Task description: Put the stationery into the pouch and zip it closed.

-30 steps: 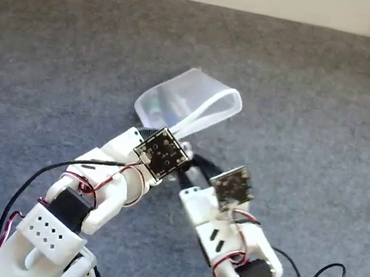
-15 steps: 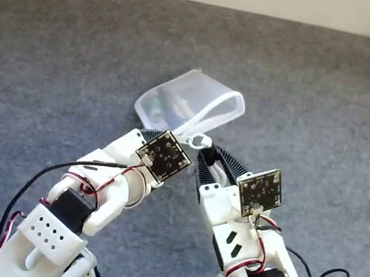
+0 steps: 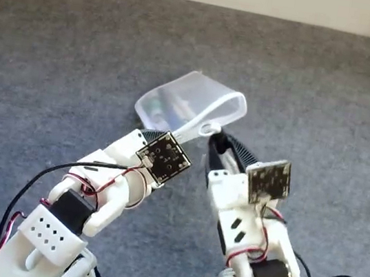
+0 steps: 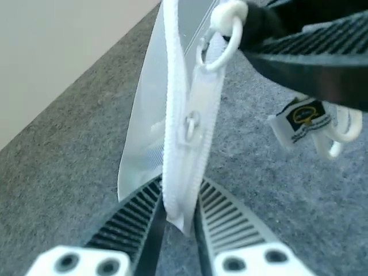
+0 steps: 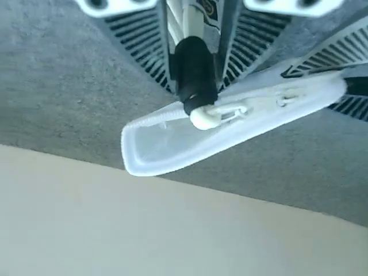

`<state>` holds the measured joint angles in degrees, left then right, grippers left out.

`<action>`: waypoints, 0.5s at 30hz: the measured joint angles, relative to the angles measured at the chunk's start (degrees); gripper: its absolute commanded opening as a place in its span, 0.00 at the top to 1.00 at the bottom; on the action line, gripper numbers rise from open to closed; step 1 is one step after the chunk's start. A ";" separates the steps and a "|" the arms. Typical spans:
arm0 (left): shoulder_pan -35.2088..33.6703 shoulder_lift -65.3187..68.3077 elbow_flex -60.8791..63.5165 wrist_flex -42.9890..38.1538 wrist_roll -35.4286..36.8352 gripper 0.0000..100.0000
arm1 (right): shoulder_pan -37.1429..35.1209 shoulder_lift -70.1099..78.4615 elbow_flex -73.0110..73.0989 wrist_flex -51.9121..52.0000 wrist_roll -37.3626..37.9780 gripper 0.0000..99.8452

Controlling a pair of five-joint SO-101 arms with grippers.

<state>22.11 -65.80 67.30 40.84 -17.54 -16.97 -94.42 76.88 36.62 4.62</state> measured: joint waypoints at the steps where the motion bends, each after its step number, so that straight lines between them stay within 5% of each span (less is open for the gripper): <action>1: 0.00 0.09 0.00 0.00 0.00 0.99 | 0.97 2.20 -0.70 -0.88 0.00 1.00; 15: 0.00 0.09 0.00 0.00 0.00 1.00 | 11.43 9.49 -6.15 -6.42 0.00 1.00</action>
<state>22.11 -65.71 67.30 40.84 -17.54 -5.54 -84.92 70.73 30.20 4.62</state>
